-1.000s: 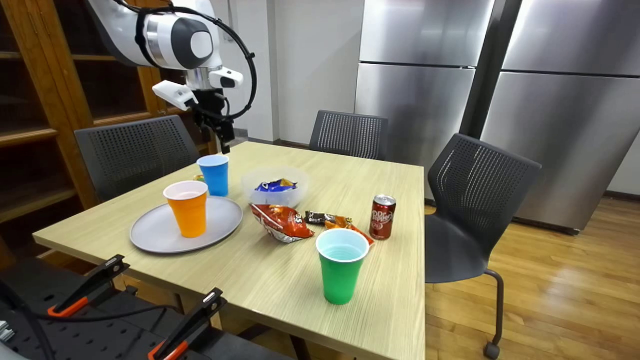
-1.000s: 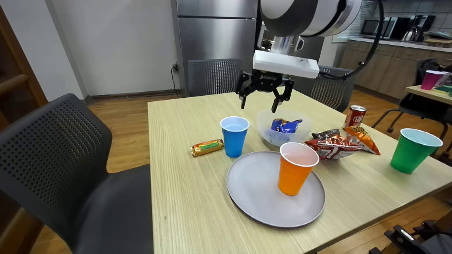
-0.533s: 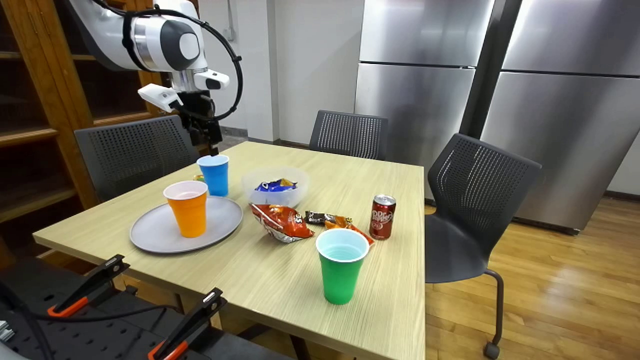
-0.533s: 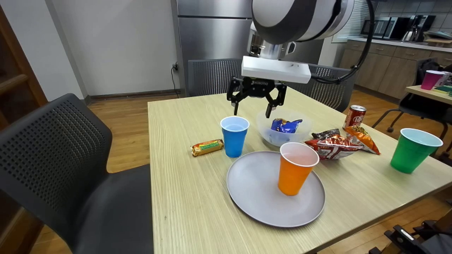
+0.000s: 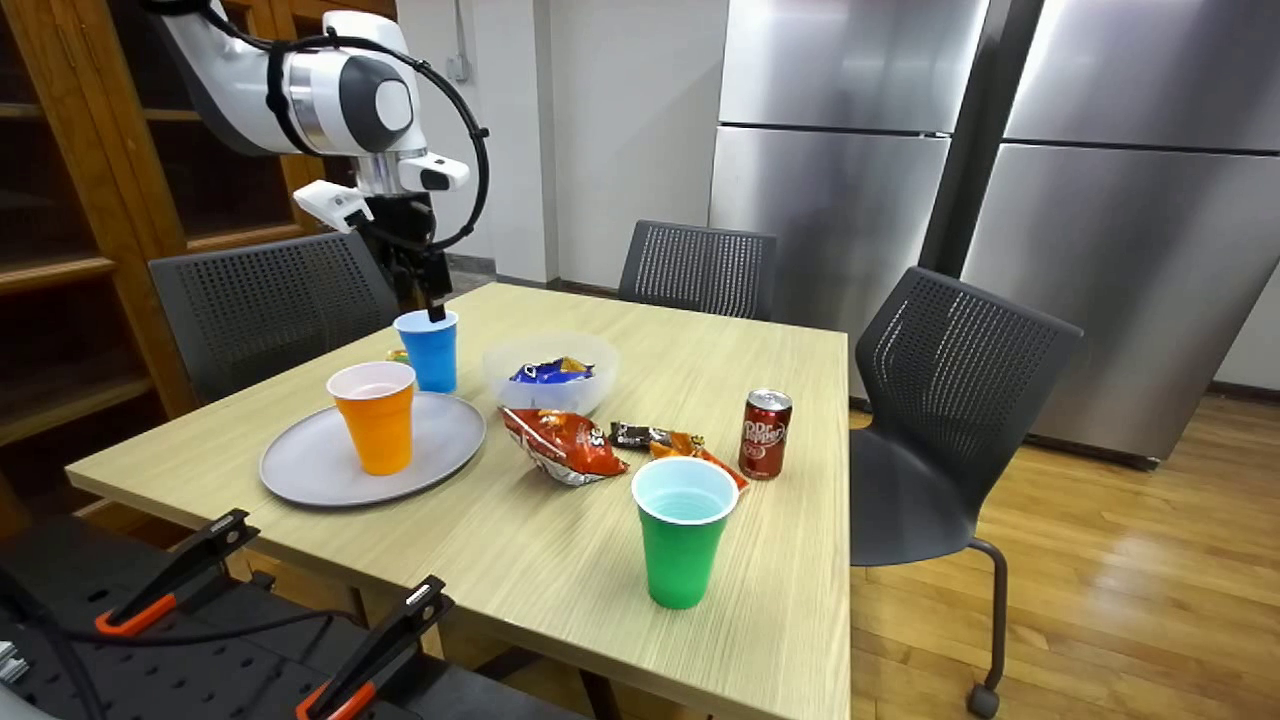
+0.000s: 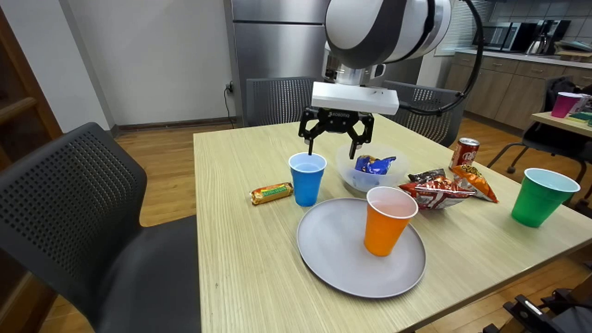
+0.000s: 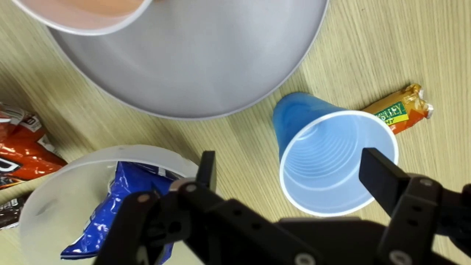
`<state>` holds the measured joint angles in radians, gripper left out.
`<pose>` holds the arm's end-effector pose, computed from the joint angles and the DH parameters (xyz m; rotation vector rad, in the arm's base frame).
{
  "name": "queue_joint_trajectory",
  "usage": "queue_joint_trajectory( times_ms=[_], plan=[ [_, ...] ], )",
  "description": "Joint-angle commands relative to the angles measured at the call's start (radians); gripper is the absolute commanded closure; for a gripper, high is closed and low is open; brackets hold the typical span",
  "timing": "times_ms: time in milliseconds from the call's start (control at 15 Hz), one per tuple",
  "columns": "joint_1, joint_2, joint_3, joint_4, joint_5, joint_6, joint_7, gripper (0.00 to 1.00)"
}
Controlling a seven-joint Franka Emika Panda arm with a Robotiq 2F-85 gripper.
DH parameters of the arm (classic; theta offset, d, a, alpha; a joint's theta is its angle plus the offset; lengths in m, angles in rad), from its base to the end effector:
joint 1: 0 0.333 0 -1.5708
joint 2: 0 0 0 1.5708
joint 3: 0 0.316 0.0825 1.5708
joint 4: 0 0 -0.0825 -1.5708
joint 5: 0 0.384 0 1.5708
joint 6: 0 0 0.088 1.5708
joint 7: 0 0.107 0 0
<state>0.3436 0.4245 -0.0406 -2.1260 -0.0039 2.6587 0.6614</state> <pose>0.5601 0.1754 0.2174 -3.0559 0.5412 -0.1627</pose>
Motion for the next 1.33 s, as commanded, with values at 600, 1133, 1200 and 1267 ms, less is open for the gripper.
queue_joint_trajectory(
  times_ms=[600, 1133, 1200, 1267],
  plan=[
    [0.014, 0.129, -0.012, 0.175, -0.021, -0.145, 0.132, 0.0],
    [0.008, 0.184, -0.017, 0.237, -0.017, -0.191, 0.165, 0.0],
    [0.007, 0.19, -0.017, 0.244, -0.016, -0.196, 0.167, 0.0],
    [0.007, 0.194, -0.017, 0.249, -0.016, -0.201, 0.167, 0.0]
  ],
)
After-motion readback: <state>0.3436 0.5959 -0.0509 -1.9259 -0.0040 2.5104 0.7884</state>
